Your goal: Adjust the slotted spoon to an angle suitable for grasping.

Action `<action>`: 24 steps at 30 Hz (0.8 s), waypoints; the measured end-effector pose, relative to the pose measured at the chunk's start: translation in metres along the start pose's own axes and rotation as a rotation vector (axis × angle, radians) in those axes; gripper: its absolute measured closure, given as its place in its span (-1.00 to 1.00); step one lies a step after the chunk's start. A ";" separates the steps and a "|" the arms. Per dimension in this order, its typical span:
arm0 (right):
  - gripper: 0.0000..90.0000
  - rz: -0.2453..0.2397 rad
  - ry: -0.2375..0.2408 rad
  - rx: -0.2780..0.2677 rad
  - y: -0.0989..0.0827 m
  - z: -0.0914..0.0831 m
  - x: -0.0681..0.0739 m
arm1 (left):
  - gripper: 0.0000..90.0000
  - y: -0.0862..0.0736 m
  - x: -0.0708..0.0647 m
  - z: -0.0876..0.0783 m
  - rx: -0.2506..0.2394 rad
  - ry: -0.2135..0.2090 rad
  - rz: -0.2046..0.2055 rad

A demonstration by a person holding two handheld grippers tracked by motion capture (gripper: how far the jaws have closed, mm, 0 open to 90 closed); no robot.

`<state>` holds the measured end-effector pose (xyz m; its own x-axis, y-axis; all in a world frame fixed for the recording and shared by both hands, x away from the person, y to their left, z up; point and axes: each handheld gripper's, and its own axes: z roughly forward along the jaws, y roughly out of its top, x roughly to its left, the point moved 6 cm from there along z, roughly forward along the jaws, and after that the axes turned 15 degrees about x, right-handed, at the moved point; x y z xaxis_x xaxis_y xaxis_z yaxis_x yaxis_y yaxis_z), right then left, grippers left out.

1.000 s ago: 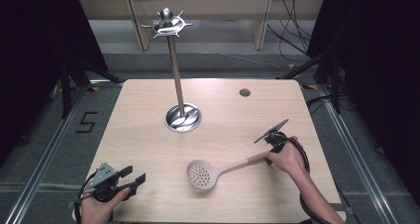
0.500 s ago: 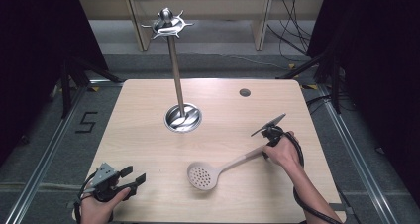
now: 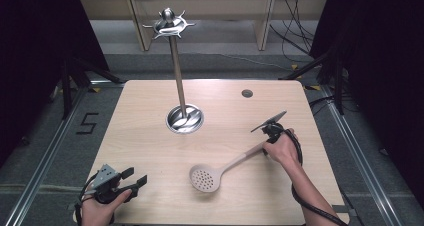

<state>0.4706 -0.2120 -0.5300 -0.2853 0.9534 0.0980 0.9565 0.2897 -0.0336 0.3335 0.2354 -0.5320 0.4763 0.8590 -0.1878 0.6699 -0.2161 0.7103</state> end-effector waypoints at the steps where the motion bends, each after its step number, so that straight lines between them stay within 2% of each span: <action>1: 1.00 -0.003 0.002 -0.004 0.002 0.000 0.000 | -0.21 0.000 0.000 0.000 0.000 0.000 0.000; 9: 1.00 -0.007 -0.003 -0.018 0.012 -0.001 0.004 | -0.21 0.000 0.000 0.000 0.000 0.002 -0.002; 11: 0.94 0.010 -0.006 -0.013 0.014 -0.002 0.005 | -0.21 0.000 0.000 0.000 0.000 -0.002 -0.004; 12: 0.82 0.028 0.007 -0.007 0.015 -0.002 0.006 | -0.21 0.000 0.001 0.000 -0.003 -0.008 -0.007; 13: 0.82 0.028 0.007 -0.007 0.015 -0.002 0.006 | -0.21 0.000 0.001 0.000 -0.003 -0.008 -0.007; 14: 0.70 0.068 0.017 -0.014 0.015 -0.002 0.004 | -0.21 0.000 0.001 -0.001 -0.007 -0.008 -0.004; 16: 0.66 0.059 0.025 -0.032 0.016 -0.002 0.003 | -0.21 0.000 0.001 -0.001 -0.007 -0.009 -0.003; 17: 0.57 0.088 0.037 -0.061 0.015 -0.004 0.001 | -0.21 0.000 0.001 -0.001 -0.007 -0.009 -0.003; 18: 0.54 0.123 0.037 -0.041 0.012 -0.007 0.000 | -0.21 0.000 0.001 0.000 -0.005 -0.010 0.000; 19: 0.54 0.123 0.037 -0.041 0.012 -0.007 0.000 | -0.21 0.000 0.000 0.000 -0.006 -0.008 0.001; 20: 0.46 0.180 0.067 -0.036 0.009 -0.012 0.003 | -0.21 0.000 0.000 0.000 0.002 0.002 -0.001; 22: 0.44 0.172 0.067 -0.045 0.009 -0.014 0.001 | -0.21 0.000 -0.001 0.000 -0.002 -0.003 0.001; 23: 0.35 0.204 0.078 -0.064 0.009 -0.018 0.002 | -0.21 0.000 -0.001 0.000 0.000 -0.011 0.010; 24: 0.31 0.208 0.068 -0.074 0.010 -0.019 0.000 | -0.21 0.000 -0.001 0.000 0.000 -0.011 0.010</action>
<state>0.4807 -0.2105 -0.5118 -0.0790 0.9833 0.1640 0.9969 0.0779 0.0128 0.3336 0.2345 -0.5320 0.4894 0.8515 -0.1880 0.6649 -0.2249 0.7122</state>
